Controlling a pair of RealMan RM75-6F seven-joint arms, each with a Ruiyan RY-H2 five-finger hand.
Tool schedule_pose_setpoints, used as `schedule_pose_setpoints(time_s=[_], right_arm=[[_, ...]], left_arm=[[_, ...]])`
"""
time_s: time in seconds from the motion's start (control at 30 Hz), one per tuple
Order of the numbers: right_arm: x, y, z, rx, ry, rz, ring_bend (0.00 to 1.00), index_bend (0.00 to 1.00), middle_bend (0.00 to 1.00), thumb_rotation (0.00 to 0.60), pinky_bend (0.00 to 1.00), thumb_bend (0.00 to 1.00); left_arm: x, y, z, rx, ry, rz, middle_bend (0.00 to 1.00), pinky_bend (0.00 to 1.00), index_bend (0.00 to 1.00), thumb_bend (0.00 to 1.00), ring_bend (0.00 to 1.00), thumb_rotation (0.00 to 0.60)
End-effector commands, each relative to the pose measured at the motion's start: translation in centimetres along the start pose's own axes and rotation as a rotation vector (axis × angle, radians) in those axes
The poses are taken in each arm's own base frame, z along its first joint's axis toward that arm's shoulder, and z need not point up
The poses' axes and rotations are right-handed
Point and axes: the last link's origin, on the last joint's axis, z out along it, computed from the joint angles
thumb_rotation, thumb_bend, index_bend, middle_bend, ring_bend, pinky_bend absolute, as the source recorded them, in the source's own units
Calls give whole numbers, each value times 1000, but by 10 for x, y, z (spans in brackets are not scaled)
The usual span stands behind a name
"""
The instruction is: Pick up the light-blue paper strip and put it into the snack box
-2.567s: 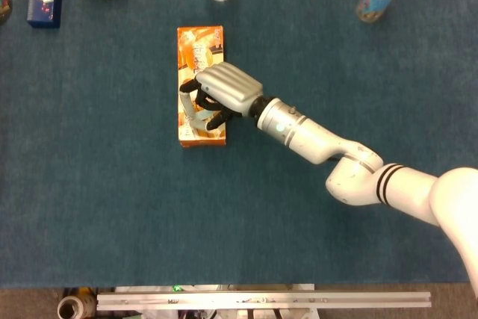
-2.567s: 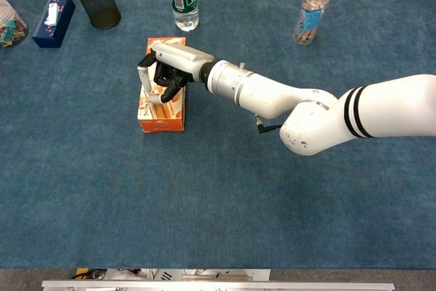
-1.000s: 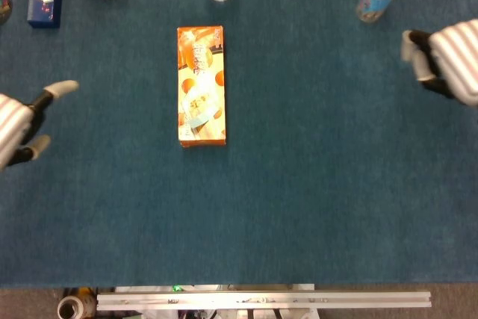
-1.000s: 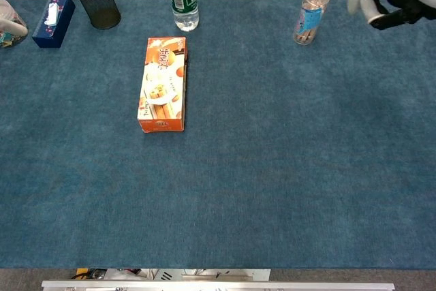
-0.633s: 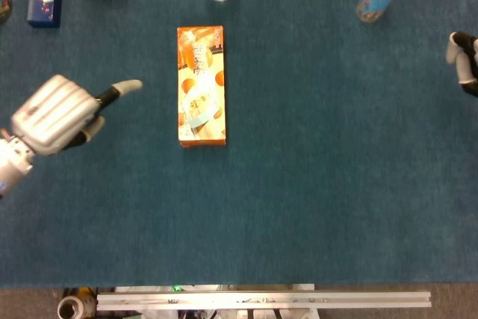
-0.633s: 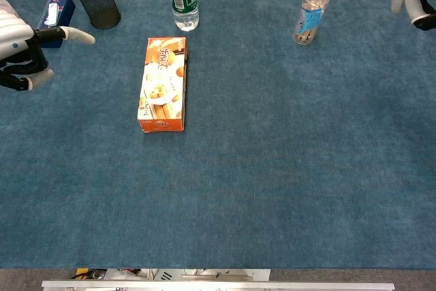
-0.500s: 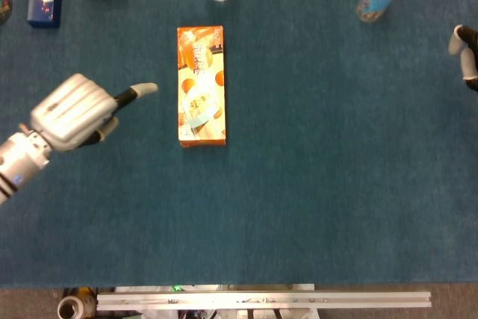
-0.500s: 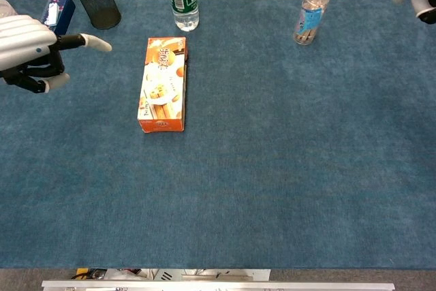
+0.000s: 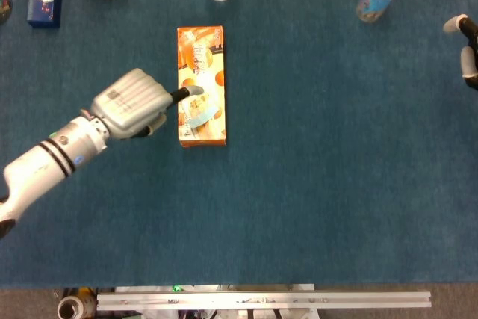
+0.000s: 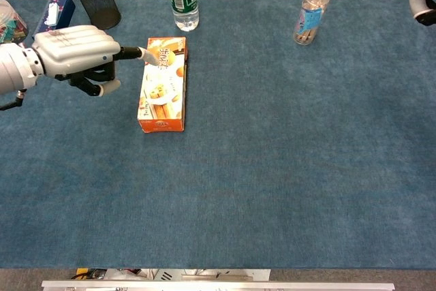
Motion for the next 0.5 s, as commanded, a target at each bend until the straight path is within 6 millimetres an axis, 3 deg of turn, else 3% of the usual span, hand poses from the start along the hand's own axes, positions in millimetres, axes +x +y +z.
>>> schedule_pose_setpoints(time_s=[0.03, 0.5], right_arm=[[-1, 2, 0, -6, -1, 3, 911, 339, 831, 600, 1000, 616], [-1, 12, -7, -39, 16, 13, 915, 324, 831, 600, 1000, 616]], left_arm=[[-3, 4, 12, -1, -23, 8, 986, 1000, 146, 995, 1000, 600], [-13, 20, 31, -3, -136, 101, 988, 1000, 145, 994, 1000, 600]])
